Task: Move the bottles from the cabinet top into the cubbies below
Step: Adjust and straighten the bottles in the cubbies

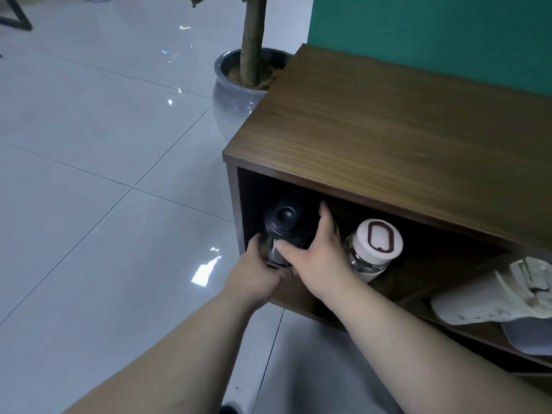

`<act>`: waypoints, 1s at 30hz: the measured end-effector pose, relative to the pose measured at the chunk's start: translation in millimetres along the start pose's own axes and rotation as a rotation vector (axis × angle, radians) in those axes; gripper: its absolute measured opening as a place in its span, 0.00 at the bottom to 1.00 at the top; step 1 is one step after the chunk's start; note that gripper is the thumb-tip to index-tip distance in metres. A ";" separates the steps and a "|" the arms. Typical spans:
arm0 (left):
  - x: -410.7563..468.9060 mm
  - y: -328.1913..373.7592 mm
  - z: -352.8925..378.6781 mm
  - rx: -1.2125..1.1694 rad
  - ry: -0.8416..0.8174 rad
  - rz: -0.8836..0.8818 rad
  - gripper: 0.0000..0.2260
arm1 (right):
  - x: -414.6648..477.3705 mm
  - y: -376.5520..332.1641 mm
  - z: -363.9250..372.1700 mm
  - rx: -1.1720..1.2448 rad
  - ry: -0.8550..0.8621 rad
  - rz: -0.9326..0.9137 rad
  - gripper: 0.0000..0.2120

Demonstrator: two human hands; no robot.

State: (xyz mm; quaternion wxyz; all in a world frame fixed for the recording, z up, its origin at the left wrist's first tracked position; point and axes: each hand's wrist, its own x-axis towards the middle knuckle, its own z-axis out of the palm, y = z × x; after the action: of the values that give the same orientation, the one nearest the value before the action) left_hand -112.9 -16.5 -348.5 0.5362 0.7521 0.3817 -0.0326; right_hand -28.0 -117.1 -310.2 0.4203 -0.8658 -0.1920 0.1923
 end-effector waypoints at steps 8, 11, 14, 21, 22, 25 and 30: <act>12.8 -3.2 3.7 0.003 0.056 0.092 0.48 | 17.9 -0.9 -1.2 -0.088 0.006 0.036 0.56; 17.6 -7.0 4.7 -0.008 0.065 0.107 0.39 | 19.2 1.8 -0.2 -0.097 0.001 0.045 0.55; 21.6 -9.8 6.0 -0.009 0.084 0.103 0.33 | 19.0 1.6 2.2 -0.120 -0.003 0.066 0.55; 29.7 -14.5 8.3 -0.008 0.085 0.108 0.31 | 17.3 2.7 5.9 -0.093 0.005 0.071 0.55; 30.2 -15.0 8.6 -0.007 0.085 0.109 0.31 | 17.1 3.1 6.2 -0.093 0.003 0.073 0.55; 30.6 -16.0 9.3 -0.008 0.088 0.108 0.31 | 17.6 1.4 6.3 -0.086 -0.003 0.071 0.55; 29.2 -13.4 10.4 0.005 0.111 0.098 0.30 | 20.3 4.0 4.6 -0.077 -0.033 0.065 0.53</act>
State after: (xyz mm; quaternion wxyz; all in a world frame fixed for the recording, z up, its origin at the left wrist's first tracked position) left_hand -96.6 -7.6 -376.8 0.5133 0.7718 0.3737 0.0344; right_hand -12.3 -106.3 -319.6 0.3771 -0.8838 -0.1780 0.2123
